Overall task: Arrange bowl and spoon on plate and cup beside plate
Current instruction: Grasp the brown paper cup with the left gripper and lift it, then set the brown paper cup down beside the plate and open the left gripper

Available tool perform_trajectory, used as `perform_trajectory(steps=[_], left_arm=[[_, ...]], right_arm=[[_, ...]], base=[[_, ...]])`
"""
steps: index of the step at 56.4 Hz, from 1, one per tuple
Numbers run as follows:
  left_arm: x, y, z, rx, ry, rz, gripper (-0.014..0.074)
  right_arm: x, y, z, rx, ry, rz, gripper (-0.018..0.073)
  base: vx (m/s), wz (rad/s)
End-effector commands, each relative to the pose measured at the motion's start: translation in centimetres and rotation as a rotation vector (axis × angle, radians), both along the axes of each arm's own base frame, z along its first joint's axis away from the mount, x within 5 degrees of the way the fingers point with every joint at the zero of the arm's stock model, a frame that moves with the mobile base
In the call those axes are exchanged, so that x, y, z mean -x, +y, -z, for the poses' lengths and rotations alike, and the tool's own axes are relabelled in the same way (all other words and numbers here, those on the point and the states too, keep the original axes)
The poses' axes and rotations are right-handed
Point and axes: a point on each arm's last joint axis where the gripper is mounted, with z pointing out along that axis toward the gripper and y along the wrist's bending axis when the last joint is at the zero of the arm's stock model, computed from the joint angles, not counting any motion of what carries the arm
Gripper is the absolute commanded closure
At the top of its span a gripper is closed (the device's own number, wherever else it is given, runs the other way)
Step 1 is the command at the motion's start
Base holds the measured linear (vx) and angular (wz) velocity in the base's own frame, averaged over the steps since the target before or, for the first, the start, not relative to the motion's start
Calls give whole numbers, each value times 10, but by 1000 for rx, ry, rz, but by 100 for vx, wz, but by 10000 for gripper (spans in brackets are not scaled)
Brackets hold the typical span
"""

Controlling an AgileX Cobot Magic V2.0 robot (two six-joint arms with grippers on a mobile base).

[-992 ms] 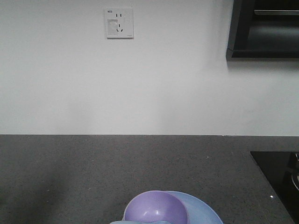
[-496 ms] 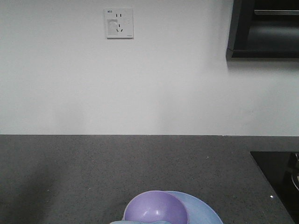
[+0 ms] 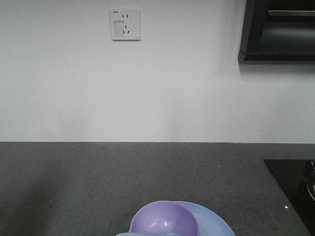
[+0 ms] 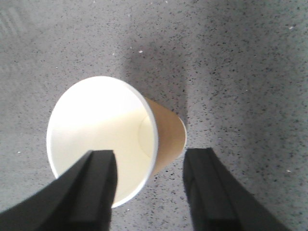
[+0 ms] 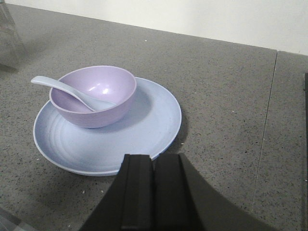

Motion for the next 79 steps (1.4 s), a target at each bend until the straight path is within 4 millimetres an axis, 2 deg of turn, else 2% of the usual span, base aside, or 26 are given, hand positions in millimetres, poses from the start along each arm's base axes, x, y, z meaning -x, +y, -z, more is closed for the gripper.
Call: perform_trajectory(steps=[1,21,25,30,34,39,44,48,54,61,69,73,79], left_arm=[[-1,4,-15,-43,-80,4,75],[-26,1,22,-73,67,0,74],[-30,0,28,-76,86,2,98],[-32,0,31,-78,99,2,204],[-33,0,32,-80,105,1,363],[-33,0,32,-80,103,1,610],[-30,-1,29,-78,100,0,605],[-27,-4,22,-80,86,16,605],[-20,-18,-2,-62,41,72,604],[-15,-45,-39,23,-29,187,604],[-6,-81,-75,206,-115,293,603],[-2,-96,-86,279,-150,345,602],[4,-111,-93,335,-169,403,601]], right_arm=[[-4,1,-14,-19,-85,5,568],[-4,1,-14,-19,-85,5,568],[-4,1,-14,-19,-85,5,568],[-4,1,-14,-19,-85,5,568],[-4,1,-14,-19,-85,5,568],[-4,1,-14,-19,-85,5,568],[-4,1,-14,-19,-85,5,568],[-4,1,-14,-19,-85,5,568],[-4,1,-14,-18,-85,5,568],[-4,1,-14,-17,-86,5,568],[-4,1,-14,-17,-86,5,568],[-4,1,-14,-17,-86,5,568],[-4,1,-14,-17,-86,5,568]], base=[[0,0],[0,0],[0,0],[0,0],[0,0],[0,0],[0,0],[0,0],[0,0],[0,0],[0,0],[0,0],[0,0]])
